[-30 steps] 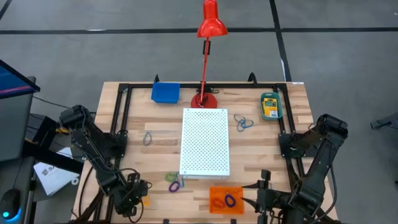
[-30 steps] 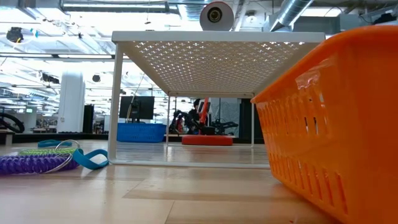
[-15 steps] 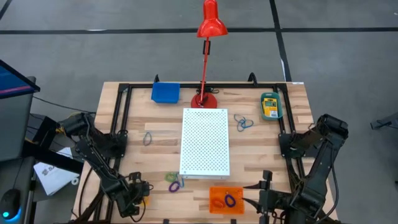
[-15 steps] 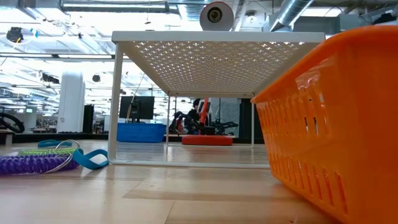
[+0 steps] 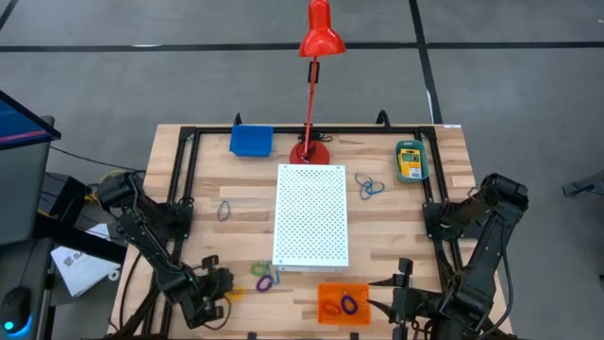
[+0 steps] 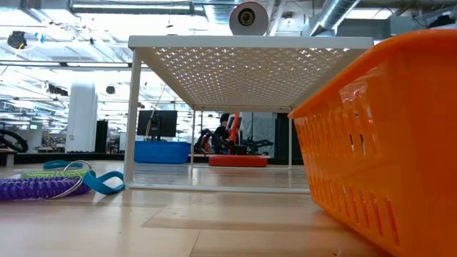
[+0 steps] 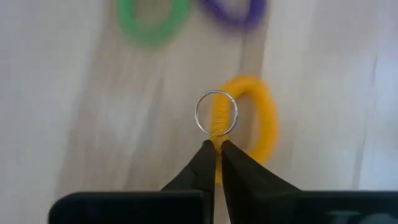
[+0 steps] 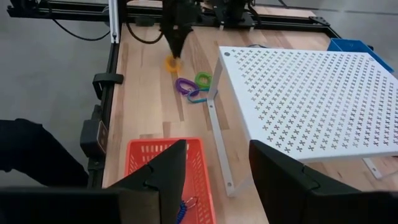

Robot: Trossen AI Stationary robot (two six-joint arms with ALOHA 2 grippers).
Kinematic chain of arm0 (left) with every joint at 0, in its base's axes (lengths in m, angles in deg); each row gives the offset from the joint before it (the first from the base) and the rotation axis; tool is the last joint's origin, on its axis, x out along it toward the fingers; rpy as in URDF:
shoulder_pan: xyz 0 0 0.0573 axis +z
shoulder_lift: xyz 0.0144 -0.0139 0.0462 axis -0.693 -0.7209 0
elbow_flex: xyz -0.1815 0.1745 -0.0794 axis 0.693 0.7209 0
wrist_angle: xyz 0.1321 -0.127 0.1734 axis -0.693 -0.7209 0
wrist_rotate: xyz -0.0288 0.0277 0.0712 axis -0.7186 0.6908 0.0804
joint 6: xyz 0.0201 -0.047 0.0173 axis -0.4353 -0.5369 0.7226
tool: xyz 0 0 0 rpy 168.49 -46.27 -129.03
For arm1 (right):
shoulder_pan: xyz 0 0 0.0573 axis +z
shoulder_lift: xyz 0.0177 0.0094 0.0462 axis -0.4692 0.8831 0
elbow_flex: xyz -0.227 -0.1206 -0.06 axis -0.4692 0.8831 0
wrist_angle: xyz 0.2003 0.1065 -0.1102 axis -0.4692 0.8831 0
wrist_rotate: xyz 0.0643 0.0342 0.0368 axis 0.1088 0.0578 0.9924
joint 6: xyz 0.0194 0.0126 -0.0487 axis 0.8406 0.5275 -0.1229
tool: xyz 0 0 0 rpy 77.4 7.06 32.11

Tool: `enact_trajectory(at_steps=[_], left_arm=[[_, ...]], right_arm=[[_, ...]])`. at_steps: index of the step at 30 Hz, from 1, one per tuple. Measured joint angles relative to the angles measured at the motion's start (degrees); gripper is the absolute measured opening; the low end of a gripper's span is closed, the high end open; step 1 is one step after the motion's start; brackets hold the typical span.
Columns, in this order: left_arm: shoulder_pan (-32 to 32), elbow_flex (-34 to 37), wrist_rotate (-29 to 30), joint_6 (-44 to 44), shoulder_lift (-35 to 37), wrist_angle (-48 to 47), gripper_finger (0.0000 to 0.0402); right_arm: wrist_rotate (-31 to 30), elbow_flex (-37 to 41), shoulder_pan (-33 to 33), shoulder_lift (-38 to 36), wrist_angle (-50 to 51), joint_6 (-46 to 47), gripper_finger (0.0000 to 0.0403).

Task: Pick & Place Office Desk Supplies
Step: Put the yellow spring keychain into the orange bin

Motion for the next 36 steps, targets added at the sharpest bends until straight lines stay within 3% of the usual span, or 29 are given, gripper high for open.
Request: enact_trajectory(at_steps=[8, 14, 24, 30, 36], left_arm=[[-0.3, 0.0, 13.0, 10.2, 0.1, 11.3, 0.0001], [1.2, -0.1, 17.7, 25.3, 0.1, 26.4, 0.0001], [7.9, -0.2, 13.4, 52.4, 0.2, 49.3, 0.0001], [10.7, -4.8, 8.3, 59.1, -1.5, 50.1, 0.0001], [11.5, -15.7, 7.0, 65.6, -7.5, 45.0, 0.0001]], right_arm=[[-0.5, 0.0, 0.0, 0.0, 0.0, 0.1, 0.0171], [-1.5, 0.0, 0.0, 0.0, 0.1, 0.0, 0.0171], [-1.7, 0.0, 0.1, 0.1, 0.2, 0.3, 0.0171], [-1.7, 0.0, 0.8, 0.1, 0.2, 0.4, 0.0171], [-2.1, 0.2, 1.7, 0.1, 0.5, 0.6, 0.0171]])
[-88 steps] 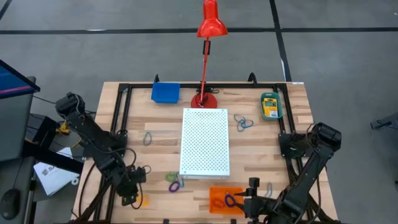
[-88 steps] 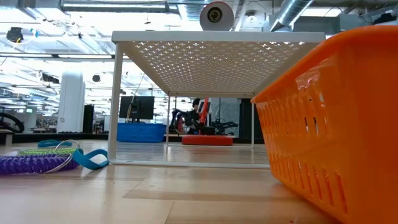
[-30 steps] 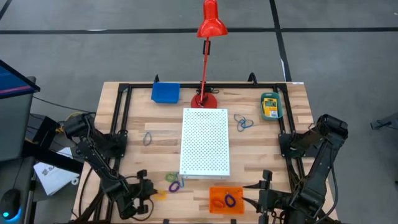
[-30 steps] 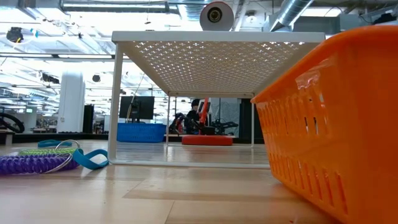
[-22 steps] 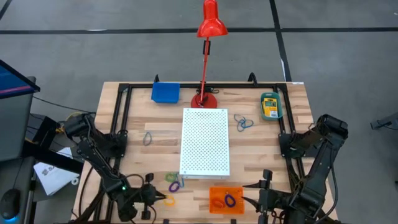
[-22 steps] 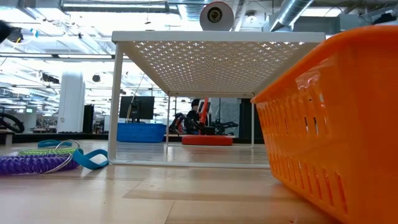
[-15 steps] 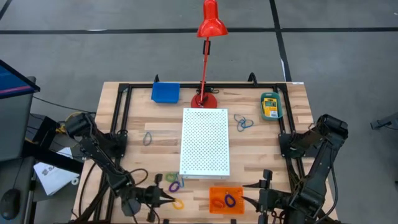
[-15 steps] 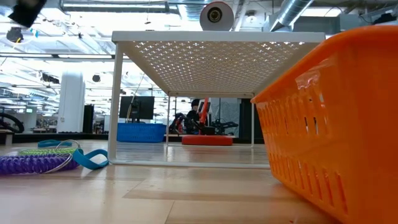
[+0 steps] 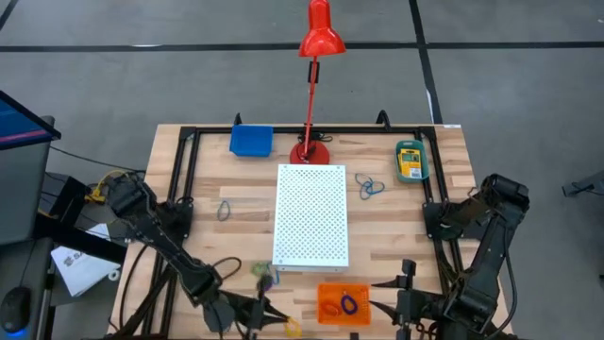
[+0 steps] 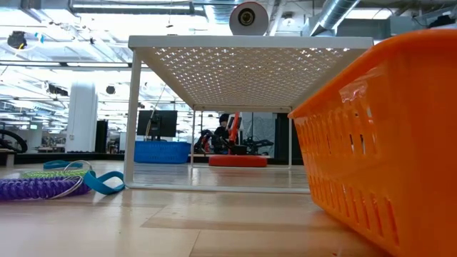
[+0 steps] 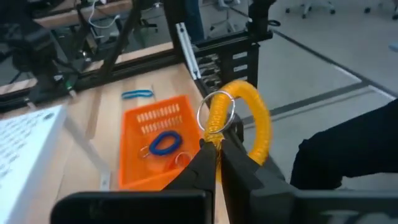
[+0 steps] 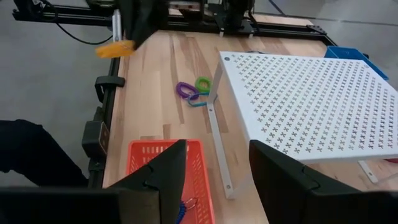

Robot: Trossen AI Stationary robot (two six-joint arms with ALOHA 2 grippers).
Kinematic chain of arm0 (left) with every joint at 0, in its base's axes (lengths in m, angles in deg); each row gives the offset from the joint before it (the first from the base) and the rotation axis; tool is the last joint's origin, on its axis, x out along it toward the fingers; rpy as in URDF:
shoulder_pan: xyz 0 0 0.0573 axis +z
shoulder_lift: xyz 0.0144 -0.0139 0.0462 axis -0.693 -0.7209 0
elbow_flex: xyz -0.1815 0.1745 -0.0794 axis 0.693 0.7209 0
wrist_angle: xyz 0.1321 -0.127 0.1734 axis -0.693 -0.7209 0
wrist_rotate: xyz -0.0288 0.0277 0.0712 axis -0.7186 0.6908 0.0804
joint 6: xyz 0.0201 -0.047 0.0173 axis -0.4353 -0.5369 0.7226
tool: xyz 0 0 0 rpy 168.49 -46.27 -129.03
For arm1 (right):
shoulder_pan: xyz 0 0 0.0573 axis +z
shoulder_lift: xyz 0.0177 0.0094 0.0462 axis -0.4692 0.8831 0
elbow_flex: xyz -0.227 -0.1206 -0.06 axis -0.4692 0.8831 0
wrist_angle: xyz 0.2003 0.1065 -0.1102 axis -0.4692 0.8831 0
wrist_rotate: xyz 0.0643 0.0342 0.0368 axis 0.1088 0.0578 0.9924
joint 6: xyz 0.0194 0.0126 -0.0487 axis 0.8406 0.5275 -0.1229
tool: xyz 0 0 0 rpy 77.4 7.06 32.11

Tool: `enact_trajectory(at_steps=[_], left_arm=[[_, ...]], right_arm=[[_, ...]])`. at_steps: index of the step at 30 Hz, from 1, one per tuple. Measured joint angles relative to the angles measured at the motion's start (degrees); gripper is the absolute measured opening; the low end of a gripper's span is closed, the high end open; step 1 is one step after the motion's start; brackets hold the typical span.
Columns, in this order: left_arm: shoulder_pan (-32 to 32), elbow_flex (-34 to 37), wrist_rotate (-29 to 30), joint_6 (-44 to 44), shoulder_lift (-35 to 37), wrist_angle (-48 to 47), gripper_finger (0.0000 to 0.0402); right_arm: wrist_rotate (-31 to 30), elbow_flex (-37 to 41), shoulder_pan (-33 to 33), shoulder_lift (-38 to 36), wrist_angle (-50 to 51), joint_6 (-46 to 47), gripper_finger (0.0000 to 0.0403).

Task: Pick & Place Office Desk Supplies
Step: Put the yellow spring keychain into the orange bin

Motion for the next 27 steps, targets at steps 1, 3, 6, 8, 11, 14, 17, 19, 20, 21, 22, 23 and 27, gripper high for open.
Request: enact_trajectory(at_steps=[1, 3, 6, 8, 11, 14, 17, 19, 20, 21, 22, 23, 27], left_arm=[[0.3, -1.9, 0.0, 0.1, -1.2, -1.5, 0.0001], [0.4, -5.5, 0.0, 0.1, -3.7, -4.0, 0.0001], [1.1, -10.8, 0.0, 0.7, -7.5, -7.2, 0.0001], [1.6, -14.3, 0.1, 1.1, -10.0, -8.7, 0.0001], [2.5, -19.3, 0.8, 2.5, -13.2, -11.3, 0.0001], [3.3, -24.4, 3.2, 4.6, -16.2, -15.1, 0.0001], [4.3, -28.7, 4.5, 7.0, -19.6, -18.0, 0.0001], [5.1, -31.2, 4.8, 7.8, -21.9, -19.1, 0.0001], [5.5, -32.1, 5.2, 8.5, -22.8, -19.7, 0.0001], [5.7, -32.8, 6.2, 9.1, -23.4, -20.8, 0.0001], [5.9, -33.5, 7.0, 9.6, -24.1, -21.1, 0.0001], [6.2, -33.9, 7.5, 10.3, -24.6, -20.9, 0.0001], [7.0, -33.9, 8.7, 11.1, -24.8, -21.2, 0.0001]], right_arm=[[-0.3, 0.4, 0.2, 0.0, -0.2, 0.0, 0.0171], [-0.5, 1.6, 0.3, 0.0, -0.2, 0.5, 0.0171], [-0.7, 3.5, 0.7, 0.0, -0.1, 2.3, 0.0171], [-0.7, 4.6, 1.0, 0.0, 0.2, 3.3, 0.0171], [-1.2, 5.4, 1.4, 0.0, 0.2, 3.5, 0.0171], [-2.0, 5.6, 2.0, 0.0, 0.3, 3.5, 0.0171], [-2.4, 5.6, 2.6, 0.0, 0.6, 3.4, 0.0171], [-2.7, 5.6, 2.9, 0.0, 0.7, 3.4, 0.0171], [-2.9, 5.6, 3.2, 0.0, 0.7, 3.4, 0.0171], [-2.9, 5.6, 3.3, 0.0, 0.8, 3.4, 0.0171], [-3.0, 5.6, 3.3, 0.0, 0.8, 3.4, 0.0171], [-3.1, 5.6, 3.5, 0.0, 0.7, 3.4, 0.0171], [-3.1, 5.6, 3.6, 0.0, 0.6, 3.4, 0.0171]])
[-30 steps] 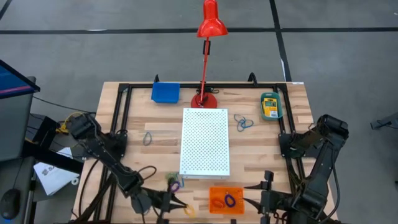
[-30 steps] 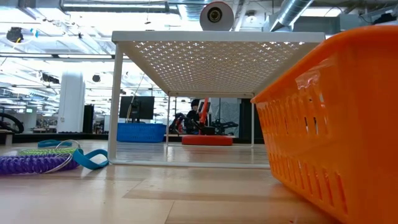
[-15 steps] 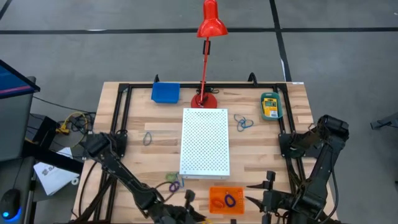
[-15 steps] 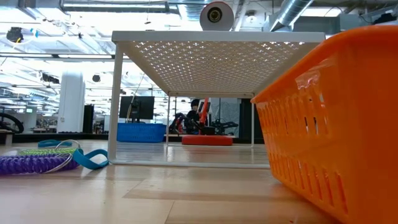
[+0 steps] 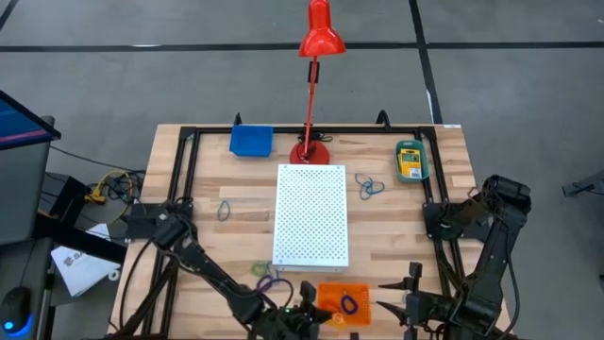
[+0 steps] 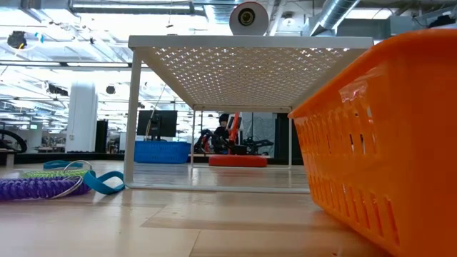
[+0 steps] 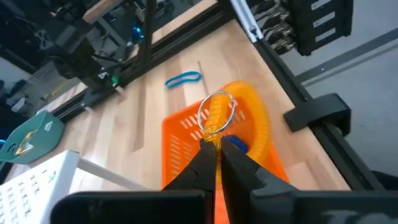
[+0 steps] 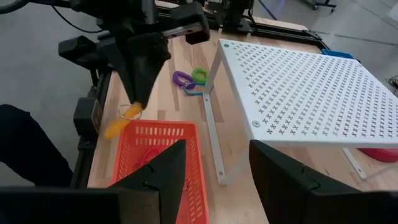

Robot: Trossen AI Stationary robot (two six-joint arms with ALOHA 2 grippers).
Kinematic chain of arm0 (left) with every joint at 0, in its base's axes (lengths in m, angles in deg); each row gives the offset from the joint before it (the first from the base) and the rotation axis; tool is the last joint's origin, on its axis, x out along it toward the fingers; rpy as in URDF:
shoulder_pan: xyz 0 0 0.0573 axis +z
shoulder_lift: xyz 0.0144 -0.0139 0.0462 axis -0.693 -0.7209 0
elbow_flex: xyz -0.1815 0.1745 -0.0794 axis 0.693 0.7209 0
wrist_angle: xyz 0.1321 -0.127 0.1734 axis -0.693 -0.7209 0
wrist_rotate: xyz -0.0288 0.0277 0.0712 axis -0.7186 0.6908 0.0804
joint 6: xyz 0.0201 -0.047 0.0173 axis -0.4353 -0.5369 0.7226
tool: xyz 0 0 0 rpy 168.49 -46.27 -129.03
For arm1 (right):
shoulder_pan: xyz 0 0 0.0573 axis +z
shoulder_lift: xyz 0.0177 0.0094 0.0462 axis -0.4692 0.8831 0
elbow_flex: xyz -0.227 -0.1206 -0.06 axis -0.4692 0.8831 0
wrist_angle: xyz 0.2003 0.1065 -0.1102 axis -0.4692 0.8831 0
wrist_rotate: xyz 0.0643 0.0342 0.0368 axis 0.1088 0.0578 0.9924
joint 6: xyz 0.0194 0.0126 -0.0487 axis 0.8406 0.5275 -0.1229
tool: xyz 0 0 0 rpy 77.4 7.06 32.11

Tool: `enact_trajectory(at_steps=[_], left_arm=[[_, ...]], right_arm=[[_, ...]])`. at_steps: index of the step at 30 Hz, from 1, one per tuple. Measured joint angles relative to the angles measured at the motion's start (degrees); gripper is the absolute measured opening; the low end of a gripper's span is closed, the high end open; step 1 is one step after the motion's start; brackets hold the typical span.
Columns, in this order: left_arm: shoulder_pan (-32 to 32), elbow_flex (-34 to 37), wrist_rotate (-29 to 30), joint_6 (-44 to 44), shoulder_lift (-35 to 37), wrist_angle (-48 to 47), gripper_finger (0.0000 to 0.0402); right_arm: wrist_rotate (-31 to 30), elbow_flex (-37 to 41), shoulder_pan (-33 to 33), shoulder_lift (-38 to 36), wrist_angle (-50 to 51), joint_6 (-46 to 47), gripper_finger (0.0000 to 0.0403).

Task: Pick & Place Office Desk Supplies
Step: Put the yellow spring keychain into the orange bin, then put the green spring keychain into the orange bin

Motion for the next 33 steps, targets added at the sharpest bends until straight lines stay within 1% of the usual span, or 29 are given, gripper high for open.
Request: enact_trajectory(at_steps=[12, 16, 19, 27, 31, 33], left_arm=[[2.1, 0.0, -1.5, -2.1, 0.0, -3.9, 0.0004], [2.2, 0.0, -1.6, -2.1, 0.0, -4.1, 0.0015], [2.2, 0.0, -1.6, -2.1, 0.0, -4.1, 0.0037], [2.2, 0.0, -1.3, -2.2, 0.0, -4.1, 0.0115], [2.0, 0.1, 1.5, -0.6, 0.2, -4.6, 0.0145], [1.6, 0.1, 1.8, 0.5, 0.9, -6.3, 0.0156]], right_arm=[[0.0, 0.0, 0.0, 0.0, -0.8, 0.0, 0.0171], [0.1, 0.0, 0.0, 0.0, -1.3, 0.0, 0.0171], [0.2, 0.0, 0.0, 0.0, -1.3, 0.0, 0.0171], [0.2, 0.0, 0.0, 0.0, -1.6, 0.0, 0.0171], [0.4, 0.0, 0.0, 0.0, -2.0, 0.0, 0.0171], [0.5, 0.0, 0.0, 0.0, -2.3, 0.0, 0.0171]])
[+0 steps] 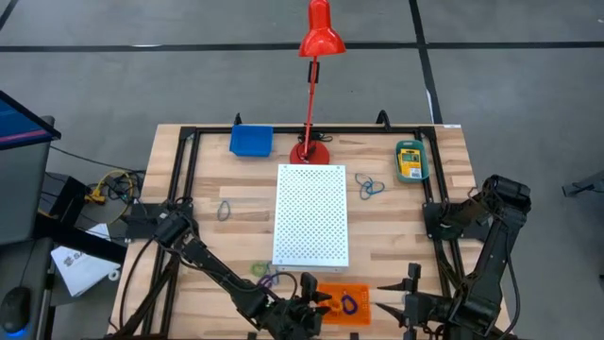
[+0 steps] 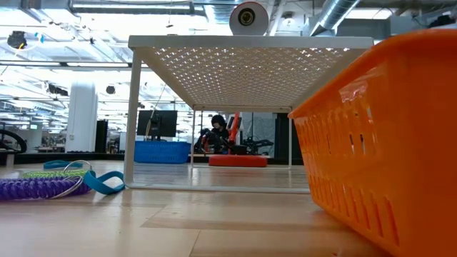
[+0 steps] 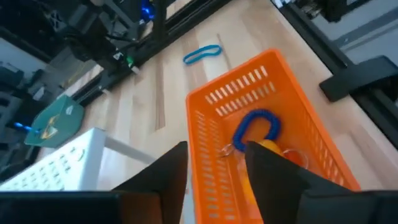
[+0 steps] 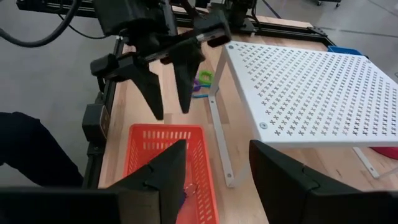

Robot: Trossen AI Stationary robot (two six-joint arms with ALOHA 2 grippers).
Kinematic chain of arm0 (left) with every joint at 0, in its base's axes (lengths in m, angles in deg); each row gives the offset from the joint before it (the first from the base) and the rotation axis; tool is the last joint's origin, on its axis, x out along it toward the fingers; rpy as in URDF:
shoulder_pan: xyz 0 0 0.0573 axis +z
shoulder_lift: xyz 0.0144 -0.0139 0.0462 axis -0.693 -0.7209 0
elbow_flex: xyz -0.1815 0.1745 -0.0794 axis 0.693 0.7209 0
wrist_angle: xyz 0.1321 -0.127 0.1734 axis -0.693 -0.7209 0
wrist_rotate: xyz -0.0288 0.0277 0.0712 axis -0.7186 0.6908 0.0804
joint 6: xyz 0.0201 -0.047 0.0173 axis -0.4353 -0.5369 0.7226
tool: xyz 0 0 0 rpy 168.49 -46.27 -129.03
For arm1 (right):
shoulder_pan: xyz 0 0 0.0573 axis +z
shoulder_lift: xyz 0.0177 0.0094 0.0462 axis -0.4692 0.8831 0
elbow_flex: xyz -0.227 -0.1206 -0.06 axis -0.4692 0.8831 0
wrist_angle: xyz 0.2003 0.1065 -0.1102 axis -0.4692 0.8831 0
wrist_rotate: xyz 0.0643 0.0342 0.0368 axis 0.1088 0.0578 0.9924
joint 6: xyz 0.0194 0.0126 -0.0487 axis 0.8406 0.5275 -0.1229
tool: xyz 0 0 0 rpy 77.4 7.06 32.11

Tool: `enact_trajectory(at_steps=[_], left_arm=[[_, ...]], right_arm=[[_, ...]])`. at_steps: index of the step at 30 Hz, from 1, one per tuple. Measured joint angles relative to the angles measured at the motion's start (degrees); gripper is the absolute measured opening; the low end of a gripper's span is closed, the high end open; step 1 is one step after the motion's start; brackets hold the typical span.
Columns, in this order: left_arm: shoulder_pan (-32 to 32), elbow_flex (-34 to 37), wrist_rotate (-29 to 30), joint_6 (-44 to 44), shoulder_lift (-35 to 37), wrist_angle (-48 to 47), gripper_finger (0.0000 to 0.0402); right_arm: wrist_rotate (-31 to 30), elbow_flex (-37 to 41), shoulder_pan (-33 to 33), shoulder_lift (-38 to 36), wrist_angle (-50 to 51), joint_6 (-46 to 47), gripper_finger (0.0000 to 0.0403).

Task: Pick & Place Office Desk Supplies
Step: Put the green spring keychain into the orange bin

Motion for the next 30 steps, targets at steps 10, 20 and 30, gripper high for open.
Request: enact_trajectory(at_steps=[10, 20, 30], left_arm=[[-7.3, 0.0, -0.5, -21.7, 10.0, -25.2, 0.0167], [-14.0, 0.2, -1.2, -69.6, 13.4, -59.5, 0.0149], [-11.6, 17.4, -9.0, -86.9, 16.0, -62.0, 0.0157]], right_arm=[[0.0, 0.0, 0.0, 0.0, -0.4, 0.0, 0.0171], [-0.4, 0.0, -0.1, 0.0, -1.2, 0.0, 0.0171], [-0.4, 0.0, -0.1, 0.0, -2.0, 0.0, 0.0171]])
